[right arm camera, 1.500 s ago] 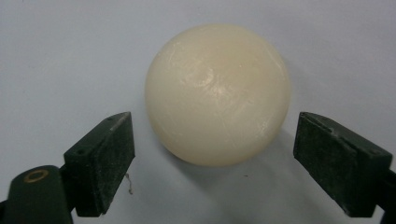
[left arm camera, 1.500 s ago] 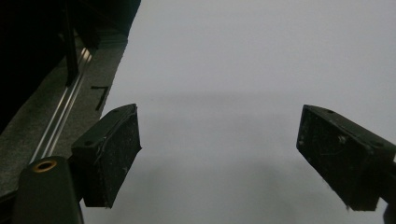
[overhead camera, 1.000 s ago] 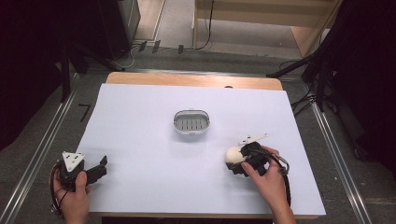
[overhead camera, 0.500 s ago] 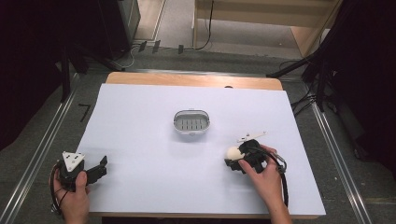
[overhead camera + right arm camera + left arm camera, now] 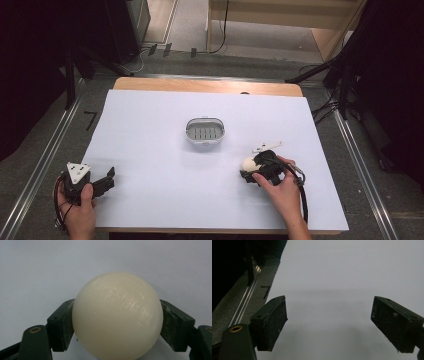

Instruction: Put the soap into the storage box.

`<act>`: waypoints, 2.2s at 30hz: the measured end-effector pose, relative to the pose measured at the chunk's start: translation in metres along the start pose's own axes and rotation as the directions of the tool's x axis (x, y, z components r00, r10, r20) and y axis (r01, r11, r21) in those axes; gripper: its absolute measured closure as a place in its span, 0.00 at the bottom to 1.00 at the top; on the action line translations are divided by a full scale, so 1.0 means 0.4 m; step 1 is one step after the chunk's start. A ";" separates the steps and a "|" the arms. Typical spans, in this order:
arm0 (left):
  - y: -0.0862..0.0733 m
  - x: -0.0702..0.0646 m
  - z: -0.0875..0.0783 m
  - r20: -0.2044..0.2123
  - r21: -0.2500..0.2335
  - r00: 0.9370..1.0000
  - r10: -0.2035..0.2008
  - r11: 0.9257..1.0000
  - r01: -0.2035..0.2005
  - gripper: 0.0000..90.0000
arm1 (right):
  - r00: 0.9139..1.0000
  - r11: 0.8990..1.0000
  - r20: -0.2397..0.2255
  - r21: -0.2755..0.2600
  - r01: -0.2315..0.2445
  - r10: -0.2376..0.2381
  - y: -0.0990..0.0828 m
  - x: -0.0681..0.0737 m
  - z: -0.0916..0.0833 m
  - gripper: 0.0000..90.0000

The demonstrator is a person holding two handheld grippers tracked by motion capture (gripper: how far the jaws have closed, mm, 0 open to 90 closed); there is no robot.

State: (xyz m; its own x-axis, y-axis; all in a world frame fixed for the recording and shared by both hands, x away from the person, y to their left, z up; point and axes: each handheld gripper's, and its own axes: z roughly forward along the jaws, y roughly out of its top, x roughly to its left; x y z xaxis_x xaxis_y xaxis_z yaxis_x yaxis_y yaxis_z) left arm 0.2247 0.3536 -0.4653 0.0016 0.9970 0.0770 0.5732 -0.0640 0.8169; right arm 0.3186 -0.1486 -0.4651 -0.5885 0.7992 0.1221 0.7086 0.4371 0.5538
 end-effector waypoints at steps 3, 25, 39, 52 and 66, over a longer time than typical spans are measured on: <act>0.000 -0.001 0.000 -0.002 0.001 1.000 0.001 1.000 -0.001 0.16 | 1.000 1.000 0.008 0.004 -0.004 0.004 0.001 0.002 0.000 0.26; 0.000 -0.001 0.000 -0.003 0.001 1.000 0.002 1.000 -0.002 0.16 | 0.999 0.999 0.034 -0.015 -0.037 0.037 -0.002 0.012 0.004 0.27; 0.001 -0.001 0.000 -0.005 0.005 1.000 0.007 1.000 -0.007 0.16 | 0.998 0.999 0.042 -0.034 -0.039 0.041 -0.008 0.016 0.003 0.27; 0.001 -0.003 0.001 -0.006 0.005 1.000 0.010 1.000 -0.010 0.16 | 0.999 0.997 0.025 -0.065 -0.034 0.035 0.003 0.012 -0.028 0.27; 0.001 -0.001 0.001 -0.002 0.008 1.000 0.005 1.000 -0.005 0.16 | 1.000 0.997 0.007 -0.079 -0.023 0.024 0.051 0.023 -0.040 0.27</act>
State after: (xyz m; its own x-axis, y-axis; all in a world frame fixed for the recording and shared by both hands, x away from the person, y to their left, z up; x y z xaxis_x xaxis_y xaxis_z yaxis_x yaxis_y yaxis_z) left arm 0.2252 0.3531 -0.4653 0.0032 0.9966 0.0825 0.5795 -0.0691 0.8120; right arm 0.3215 -0.1389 -0.4396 -0.5683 0.8126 0.1293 0.6892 0.3843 0.6142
